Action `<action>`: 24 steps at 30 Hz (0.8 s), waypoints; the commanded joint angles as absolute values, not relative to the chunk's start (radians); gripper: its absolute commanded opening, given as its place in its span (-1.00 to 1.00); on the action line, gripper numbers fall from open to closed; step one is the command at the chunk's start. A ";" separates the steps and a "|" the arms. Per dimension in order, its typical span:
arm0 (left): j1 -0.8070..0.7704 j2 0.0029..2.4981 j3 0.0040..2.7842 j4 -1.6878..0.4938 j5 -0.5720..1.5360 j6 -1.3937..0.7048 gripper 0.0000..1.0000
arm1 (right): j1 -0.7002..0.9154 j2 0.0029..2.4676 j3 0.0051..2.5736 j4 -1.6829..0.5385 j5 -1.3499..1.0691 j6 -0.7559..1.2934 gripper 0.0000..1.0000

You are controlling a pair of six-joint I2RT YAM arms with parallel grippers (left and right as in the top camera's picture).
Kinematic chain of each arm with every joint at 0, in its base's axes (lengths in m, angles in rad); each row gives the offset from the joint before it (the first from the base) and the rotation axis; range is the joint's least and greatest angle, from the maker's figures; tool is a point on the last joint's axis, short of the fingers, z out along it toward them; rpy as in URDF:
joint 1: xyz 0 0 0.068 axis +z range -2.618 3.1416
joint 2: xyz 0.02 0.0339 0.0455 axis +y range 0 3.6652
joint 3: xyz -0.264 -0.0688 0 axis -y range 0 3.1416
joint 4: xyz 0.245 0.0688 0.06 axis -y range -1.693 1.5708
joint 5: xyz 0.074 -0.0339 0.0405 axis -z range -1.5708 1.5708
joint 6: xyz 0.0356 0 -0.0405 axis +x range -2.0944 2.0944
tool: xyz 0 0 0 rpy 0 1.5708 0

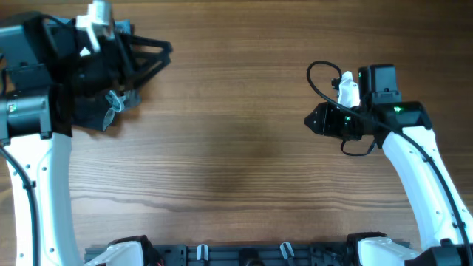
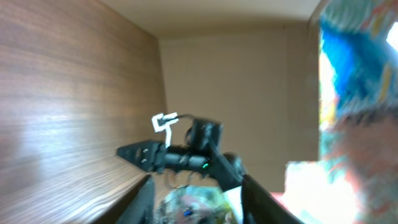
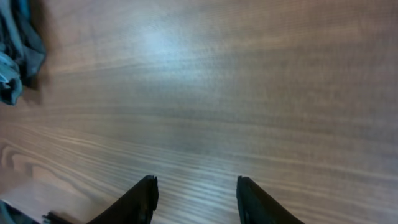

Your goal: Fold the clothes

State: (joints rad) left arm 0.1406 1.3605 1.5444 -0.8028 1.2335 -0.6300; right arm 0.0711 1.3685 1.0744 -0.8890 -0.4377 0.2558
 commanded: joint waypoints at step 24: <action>-0.035 1.291 1.534 -1.063 -0.002 -0.145 1.00 | 0.071 0.936 1.095 -0.771 -0.187 0.191 0.99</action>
State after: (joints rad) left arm -0.0273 1.2709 1.5417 -1.0630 0.0223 -0.1692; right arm 0.0711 0.9081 1.0782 -0.7704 -0.2047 0.1928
